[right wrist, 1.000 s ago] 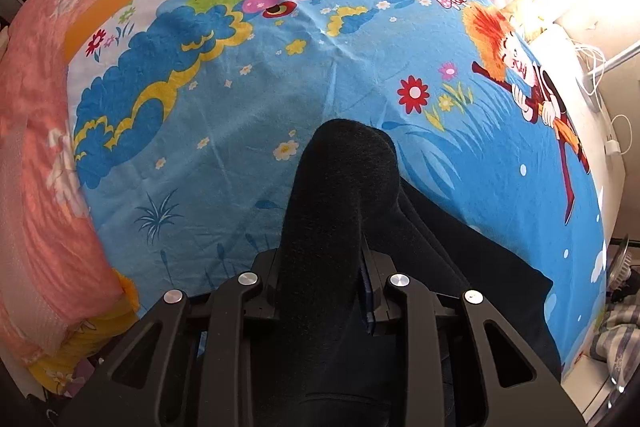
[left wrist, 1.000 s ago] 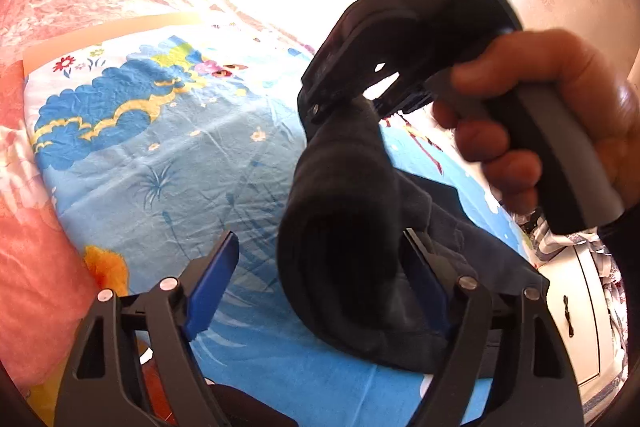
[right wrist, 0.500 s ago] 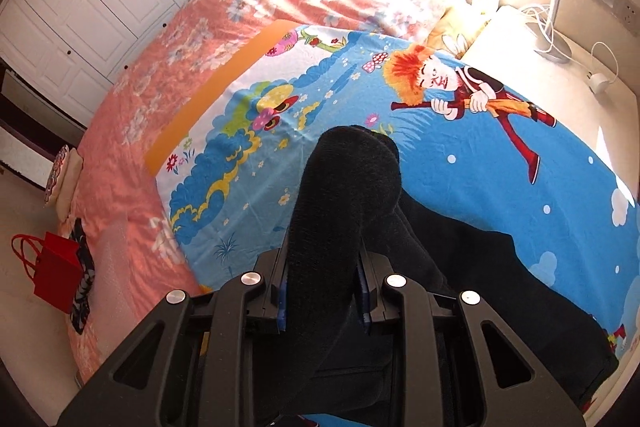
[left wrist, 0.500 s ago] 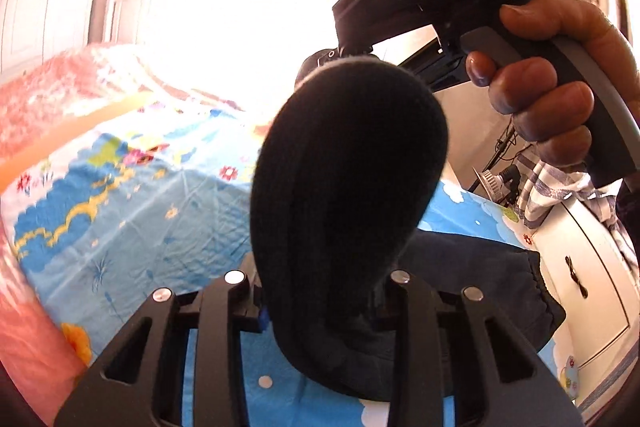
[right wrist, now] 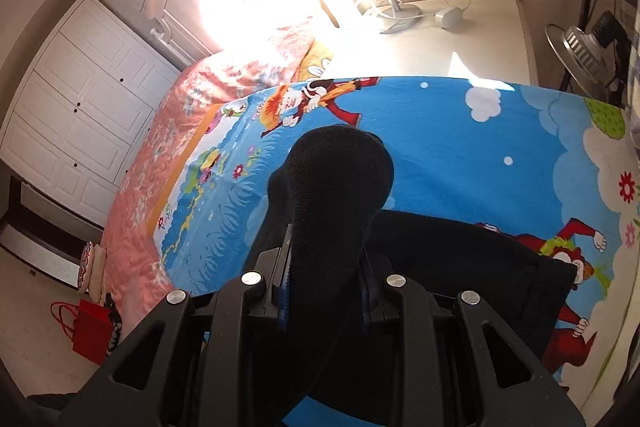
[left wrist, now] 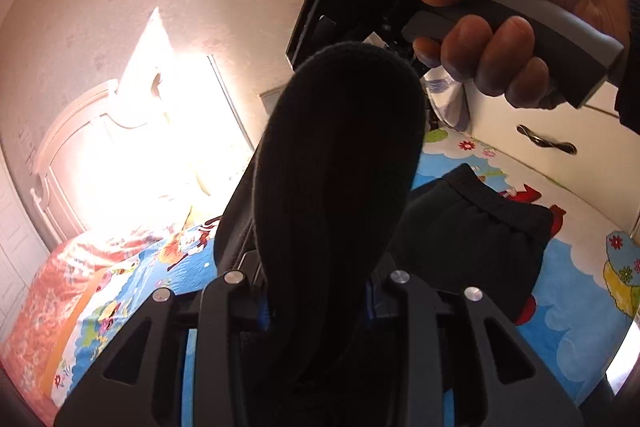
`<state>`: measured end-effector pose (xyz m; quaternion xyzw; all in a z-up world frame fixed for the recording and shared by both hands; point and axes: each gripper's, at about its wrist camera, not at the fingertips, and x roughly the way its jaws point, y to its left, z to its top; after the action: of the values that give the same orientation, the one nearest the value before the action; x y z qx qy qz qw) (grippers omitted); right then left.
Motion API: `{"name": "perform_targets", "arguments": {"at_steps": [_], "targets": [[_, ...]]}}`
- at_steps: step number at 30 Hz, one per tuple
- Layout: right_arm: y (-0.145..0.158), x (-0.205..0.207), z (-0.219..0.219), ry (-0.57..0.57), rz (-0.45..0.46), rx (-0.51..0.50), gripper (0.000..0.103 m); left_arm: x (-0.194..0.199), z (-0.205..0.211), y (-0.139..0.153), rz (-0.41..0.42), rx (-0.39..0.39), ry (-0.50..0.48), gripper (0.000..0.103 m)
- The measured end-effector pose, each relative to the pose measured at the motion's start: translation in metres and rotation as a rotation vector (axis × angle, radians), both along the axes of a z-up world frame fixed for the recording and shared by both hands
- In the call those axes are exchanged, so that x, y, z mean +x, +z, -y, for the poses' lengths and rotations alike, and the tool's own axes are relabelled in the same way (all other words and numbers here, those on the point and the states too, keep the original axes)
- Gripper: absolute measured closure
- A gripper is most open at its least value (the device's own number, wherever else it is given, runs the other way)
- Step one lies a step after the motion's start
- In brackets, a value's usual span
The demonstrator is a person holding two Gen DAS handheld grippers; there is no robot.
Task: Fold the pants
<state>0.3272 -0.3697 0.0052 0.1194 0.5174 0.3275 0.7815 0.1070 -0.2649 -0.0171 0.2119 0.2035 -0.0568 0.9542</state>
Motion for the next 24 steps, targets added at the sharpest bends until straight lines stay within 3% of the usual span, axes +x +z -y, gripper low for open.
{"name": "perform_targets", "arguments": {"at_steps": [4,7,10,12,14,16,17,18,20,24], "targets": [[-0.058,0.005,0.055,-0.074,-0.062,-0.049,0.077,0.005,0.057,-0.047,-0.025,0.13,-0.098,0.07],[-0.104,0.01,0.077,-0.095,-0.145,-0.055,0.07,0.011,0.086,-0.088,-0.064,0.234,-0.145,0.057],[-0.122,0.008,0.089,-0.105,-0.162,-0.011,0.064,-0.003,0.089,-0.105,-0.008,0.317,-0.184,0.044],[-0.119,0.007,0.099,-0.114,-0.154,0.044,0.04,-0.012,0.08,-0.104,0.043,0.335,-0.177,0.028],[-0.113,0.01,0.102,-0.124,-0.13,0.072,0.035,-0.016,0.076,-0.103,0.06,0.35,-0.175,0.029],[-0.111,0.016,0.097,-0.114,-0.137,0.076,0.035,-0.015,0.078,-0.106,0.061,0.377,-0.186,0.034],[-0.111,0.019,0.094,-0.109,-0.144,0.072,0.038,-0.013,0.079,-0.108,0.051,0.386,-0.2,0.047],[-0.112,0.022,0.09,-0.101,-0.147,0.058,0.049,-0.017,0.086,-0.109,0.042,0.393,-0.213,0.061],[-0.113,0.025,0.087,-0.106,-0.146,-0.03,0.069,-0.018,0.09,-0.107,0.067,0.413,-0.214,0.071],[-0.092,0.03,0.093,-0.091,-0.118,-0.018,0.077,-0.006,0.098,-0.098,0.107,0.421,-0.215,0.074]]}}
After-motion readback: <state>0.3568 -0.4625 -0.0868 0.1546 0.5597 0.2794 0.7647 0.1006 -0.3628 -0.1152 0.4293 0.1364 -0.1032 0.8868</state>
